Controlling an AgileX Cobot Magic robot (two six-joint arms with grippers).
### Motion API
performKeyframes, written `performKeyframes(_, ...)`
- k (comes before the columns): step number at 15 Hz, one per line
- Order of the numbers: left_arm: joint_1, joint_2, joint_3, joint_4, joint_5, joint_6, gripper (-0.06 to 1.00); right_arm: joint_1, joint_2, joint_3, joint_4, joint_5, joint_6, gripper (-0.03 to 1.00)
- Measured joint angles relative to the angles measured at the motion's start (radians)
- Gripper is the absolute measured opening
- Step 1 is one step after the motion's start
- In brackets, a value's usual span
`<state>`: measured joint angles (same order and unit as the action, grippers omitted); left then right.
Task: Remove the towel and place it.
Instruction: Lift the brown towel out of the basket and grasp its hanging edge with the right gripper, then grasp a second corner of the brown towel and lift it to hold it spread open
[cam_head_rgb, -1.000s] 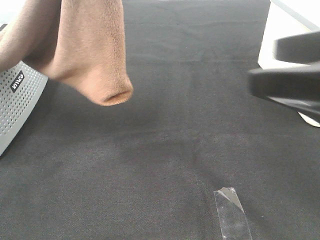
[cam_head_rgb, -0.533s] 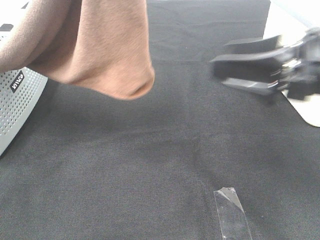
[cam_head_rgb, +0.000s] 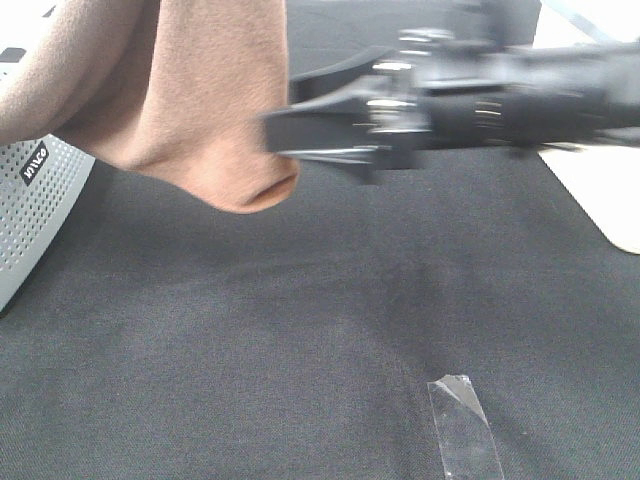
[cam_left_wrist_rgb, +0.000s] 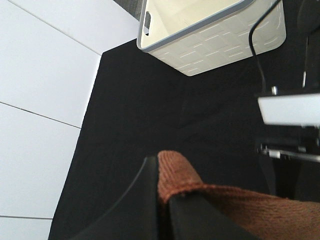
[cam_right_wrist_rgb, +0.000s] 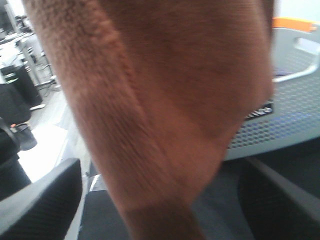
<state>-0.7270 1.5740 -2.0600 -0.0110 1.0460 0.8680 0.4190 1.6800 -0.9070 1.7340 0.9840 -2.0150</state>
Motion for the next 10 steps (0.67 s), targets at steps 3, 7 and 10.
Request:
performKeyframes(3, 0.0, 0.0, 0.0, 0.0, 0.0, -0.009, 0.0, 0.05, 0.009, -0.022, -0.016, -0.004, 0.03, 0.74)
performKeyframes(7, 0.0, 0.0, 0.0, 0.011, -0.001, -0.042, 0.0, 0.05, 0.009, -0.023, -0.079, -0.067, 0.084, 0.34)
performKeyframes(10, 0.0, 0.0, 0.0, 0.018, 0.0, -0.042, 0.0, 0.05, 0.009, -0.023, -0.089, -0.108, 0.095, 0.0)
